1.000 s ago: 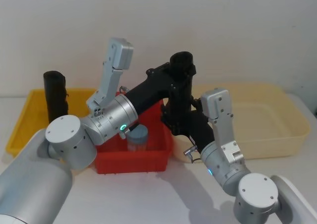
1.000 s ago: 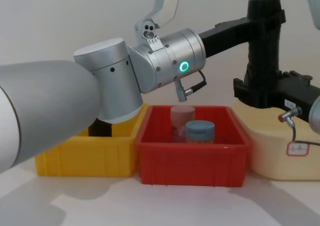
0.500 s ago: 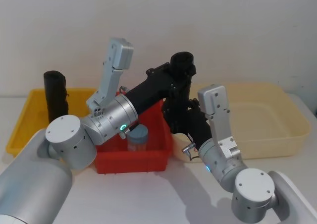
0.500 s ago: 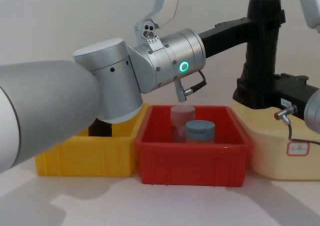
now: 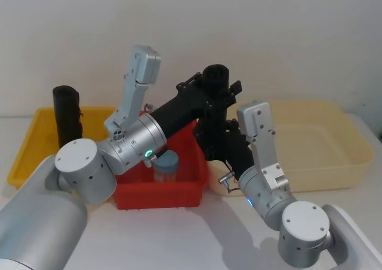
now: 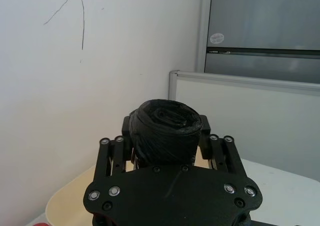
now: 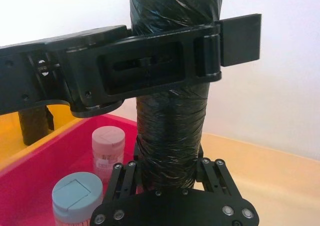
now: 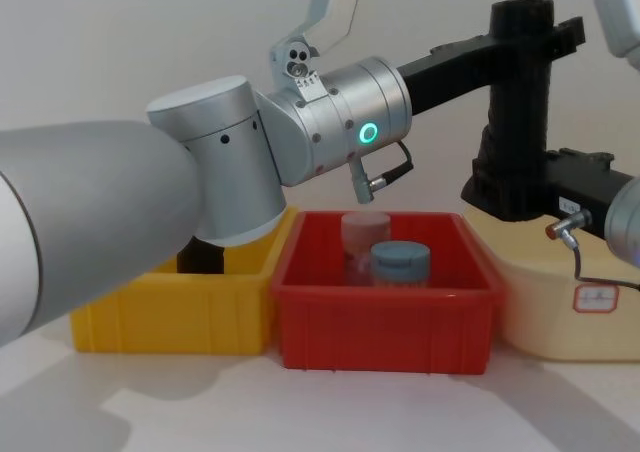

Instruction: Pick up the garbage bag with the one hand and transfer it to the other hand.

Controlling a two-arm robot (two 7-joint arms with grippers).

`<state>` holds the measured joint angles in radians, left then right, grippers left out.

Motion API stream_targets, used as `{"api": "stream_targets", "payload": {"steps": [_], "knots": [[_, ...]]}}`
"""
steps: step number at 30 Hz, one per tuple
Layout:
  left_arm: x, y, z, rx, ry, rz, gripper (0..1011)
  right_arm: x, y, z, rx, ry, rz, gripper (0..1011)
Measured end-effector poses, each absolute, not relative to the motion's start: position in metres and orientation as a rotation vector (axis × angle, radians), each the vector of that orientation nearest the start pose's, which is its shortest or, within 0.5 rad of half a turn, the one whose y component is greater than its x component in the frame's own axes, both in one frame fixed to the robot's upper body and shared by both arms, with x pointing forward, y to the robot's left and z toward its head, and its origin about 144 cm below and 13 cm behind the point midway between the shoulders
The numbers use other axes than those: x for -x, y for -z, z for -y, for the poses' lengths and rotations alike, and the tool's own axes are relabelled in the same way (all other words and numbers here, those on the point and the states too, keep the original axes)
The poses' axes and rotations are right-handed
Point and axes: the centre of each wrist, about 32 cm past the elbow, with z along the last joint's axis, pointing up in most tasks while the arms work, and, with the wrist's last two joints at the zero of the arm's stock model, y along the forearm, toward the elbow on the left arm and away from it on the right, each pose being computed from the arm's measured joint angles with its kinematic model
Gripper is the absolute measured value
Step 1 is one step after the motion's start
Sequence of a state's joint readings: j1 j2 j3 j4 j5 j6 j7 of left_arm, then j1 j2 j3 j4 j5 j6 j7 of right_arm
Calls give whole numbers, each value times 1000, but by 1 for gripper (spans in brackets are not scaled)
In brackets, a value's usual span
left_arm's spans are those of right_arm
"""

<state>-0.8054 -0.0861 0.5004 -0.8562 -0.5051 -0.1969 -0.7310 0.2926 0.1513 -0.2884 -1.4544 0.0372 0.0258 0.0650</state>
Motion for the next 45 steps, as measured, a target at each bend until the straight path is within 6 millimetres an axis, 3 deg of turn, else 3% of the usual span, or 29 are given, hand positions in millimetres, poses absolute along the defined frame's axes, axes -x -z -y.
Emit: {"api": "stream_targets", "payload": {"steps": [11,24,45], "knots": [[-636,-1256,-67,313,-421,74,1001,-530,-1200,187,40,1254,215,536],[-636,-1256,-67,313,-421,74,1002,-542,-1204,201,19,1316,168,536],[-636,-1256,-67,313,-421,74,1001,-580,-1219,258,27,1522,120,536]]}}
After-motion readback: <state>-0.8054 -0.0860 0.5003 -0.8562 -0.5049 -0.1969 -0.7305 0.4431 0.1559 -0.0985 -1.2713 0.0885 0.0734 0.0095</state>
